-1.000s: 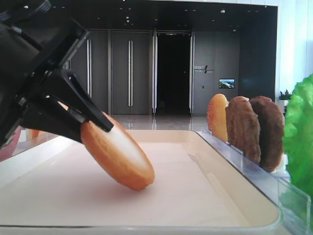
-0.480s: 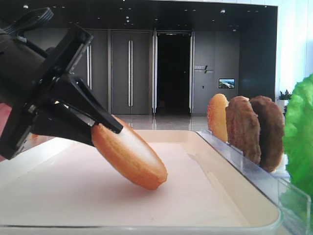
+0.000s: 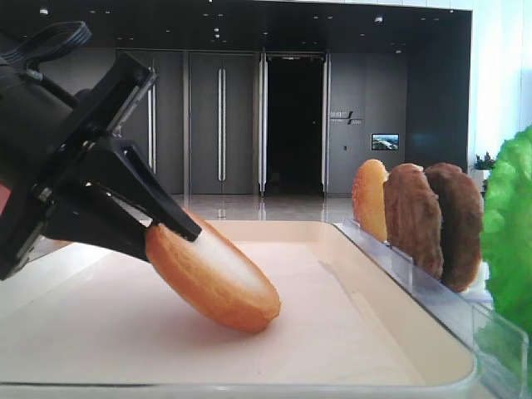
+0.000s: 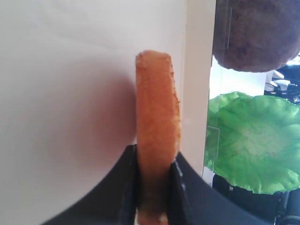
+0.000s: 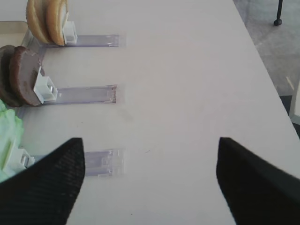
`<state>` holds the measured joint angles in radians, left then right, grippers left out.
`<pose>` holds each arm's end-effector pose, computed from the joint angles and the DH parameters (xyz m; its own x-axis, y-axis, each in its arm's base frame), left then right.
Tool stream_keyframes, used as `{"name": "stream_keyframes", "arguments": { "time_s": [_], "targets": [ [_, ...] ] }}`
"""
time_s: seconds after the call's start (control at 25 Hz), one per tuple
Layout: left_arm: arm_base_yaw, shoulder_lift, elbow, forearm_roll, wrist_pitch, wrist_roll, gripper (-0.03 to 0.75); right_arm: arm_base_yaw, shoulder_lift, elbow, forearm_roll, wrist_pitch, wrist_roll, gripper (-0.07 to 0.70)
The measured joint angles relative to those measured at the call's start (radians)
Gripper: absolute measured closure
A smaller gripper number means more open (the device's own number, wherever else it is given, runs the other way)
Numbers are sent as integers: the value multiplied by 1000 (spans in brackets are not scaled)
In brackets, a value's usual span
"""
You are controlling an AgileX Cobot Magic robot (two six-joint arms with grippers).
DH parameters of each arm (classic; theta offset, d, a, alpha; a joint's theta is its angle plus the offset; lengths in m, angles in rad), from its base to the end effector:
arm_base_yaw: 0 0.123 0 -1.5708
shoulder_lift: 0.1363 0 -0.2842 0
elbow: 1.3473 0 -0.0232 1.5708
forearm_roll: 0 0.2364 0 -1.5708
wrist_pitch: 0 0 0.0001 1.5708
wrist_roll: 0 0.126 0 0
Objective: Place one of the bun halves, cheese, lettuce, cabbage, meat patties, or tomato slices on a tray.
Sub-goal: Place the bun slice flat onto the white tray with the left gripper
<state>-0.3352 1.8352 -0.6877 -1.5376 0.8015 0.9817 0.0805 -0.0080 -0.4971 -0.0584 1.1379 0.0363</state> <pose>0.2410 -0.1798 0.1119 -0.9974 -0.0324 -0.0640 0.0301 0.6212 -0.7831 0.0094 -0.0059 0.2453 -0.5171 -0.0299 -0.8554 -0.0290 0.9994 -0.0174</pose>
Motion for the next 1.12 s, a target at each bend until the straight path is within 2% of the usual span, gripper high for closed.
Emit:
{"name": "stream_keyframes", "arguments": {
  "time_s": [0.2,0.36,0.68,1.12],
  "targets": [
    [0,0,0,5,-2,-4,596,0,0,0,0,0,0,55],
    [0,0,-3,39,-6,-51,591,0,0,0,0,0,0,55],
    [0,0,-4,105,-16,-106,440,0,0,0,0,0,0,55],
    [0,0,-4,126,-39,-109,345,0,0,0,0,0,0,55]
  ]
}}
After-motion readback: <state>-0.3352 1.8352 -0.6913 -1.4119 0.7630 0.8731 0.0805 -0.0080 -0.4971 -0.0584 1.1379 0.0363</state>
